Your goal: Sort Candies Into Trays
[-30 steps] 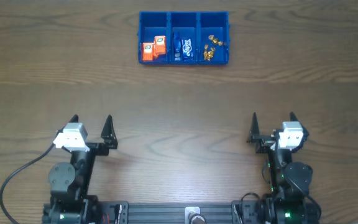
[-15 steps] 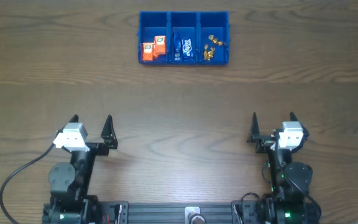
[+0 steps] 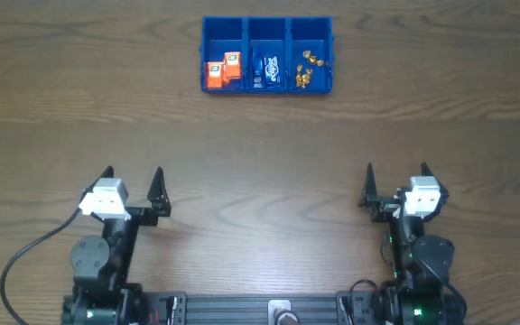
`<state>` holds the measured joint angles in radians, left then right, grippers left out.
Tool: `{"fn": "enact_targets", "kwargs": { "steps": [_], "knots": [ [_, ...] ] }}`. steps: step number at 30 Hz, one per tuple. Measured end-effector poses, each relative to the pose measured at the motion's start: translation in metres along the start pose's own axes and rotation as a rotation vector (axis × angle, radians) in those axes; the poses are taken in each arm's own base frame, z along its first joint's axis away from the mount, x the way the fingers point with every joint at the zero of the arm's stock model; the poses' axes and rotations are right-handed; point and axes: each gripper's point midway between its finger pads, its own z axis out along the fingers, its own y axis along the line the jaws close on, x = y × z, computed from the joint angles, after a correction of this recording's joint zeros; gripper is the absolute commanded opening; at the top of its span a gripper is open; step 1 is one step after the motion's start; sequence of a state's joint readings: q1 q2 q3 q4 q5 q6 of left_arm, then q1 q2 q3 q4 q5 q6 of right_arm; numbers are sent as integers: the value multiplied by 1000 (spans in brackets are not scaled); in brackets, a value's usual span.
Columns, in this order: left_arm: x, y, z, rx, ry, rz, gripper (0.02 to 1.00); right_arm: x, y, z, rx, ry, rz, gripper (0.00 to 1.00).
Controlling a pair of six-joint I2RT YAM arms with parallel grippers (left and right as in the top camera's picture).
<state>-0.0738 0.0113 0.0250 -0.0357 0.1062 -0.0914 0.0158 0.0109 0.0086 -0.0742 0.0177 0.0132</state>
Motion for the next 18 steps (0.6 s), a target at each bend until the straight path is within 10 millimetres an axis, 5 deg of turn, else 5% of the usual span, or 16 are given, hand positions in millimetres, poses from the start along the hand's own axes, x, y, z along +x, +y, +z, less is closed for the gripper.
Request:
{"fn": "enact_targets", "kwargs": {
  "steps": [18],
  "knots": [
    [0,0,0,0,0,14,998,0,0,0,0,0,0,998]
  ]
}}
